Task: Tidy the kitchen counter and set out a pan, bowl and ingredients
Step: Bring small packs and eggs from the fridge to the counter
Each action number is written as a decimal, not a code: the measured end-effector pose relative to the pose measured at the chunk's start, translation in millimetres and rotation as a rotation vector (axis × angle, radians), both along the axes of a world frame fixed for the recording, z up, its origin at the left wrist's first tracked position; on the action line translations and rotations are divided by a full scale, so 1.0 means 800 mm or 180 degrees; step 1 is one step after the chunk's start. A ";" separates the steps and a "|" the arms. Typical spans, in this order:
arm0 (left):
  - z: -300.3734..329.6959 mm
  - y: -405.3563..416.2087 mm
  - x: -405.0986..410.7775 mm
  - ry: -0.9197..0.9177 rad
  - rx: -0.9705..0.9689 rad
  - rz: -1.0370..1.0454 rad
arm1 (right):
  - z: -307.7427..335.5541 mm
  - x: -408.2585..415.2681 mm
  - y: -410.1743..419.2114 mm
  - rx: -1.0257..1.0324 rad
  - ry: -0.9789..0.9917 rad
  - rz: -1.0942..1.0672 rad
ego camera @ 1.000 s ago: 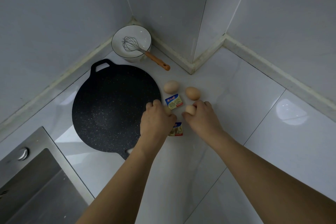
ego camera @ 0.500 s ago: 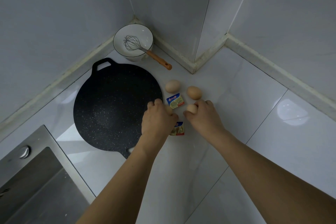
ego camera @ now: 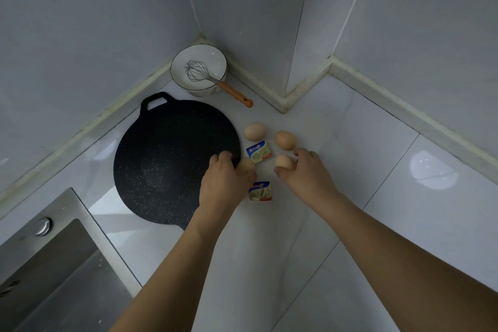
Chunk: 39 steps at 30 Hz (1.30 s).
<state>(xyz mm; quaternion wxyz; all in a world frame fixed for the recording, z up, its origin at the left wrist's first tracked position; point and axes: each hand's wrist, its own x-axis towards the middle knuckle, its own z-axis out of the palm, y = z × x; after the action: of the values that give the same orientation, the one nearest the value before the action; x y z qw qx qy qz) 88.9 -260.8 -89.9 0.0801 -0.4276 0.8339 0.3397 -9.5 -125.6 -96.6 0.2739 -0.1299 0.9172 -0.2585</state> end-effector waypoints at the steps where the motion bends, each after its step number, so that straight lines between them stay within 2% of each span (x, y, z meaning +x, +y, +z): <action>1: 0.001 -0.001 0.003 0.0032 -0.0014 0.0019 | 0.003 0.001 0.002 0.0003 -0.0001 -0.0003; 16: 0.052 0.023 0.036 0.0542 -0.0262 -0.0044 | 0.059 0.029 0.043 0.0057 0.0189 -0.0008; 39: 0.079 0.032 0.050 0.0536 -0.0523 -0.0231 | 0.070 0.044 0.051 0.0219 0.0165 0.0080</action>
<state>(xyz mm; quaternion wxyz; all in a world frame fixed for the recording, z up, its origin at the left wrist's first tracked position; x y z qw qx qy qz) 129.2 -235.0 -27.1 -0.0133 -0.3721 0.8776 0.3019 25.5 -84.7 -40.6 0.2575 -0.1386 0.9306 -0.2199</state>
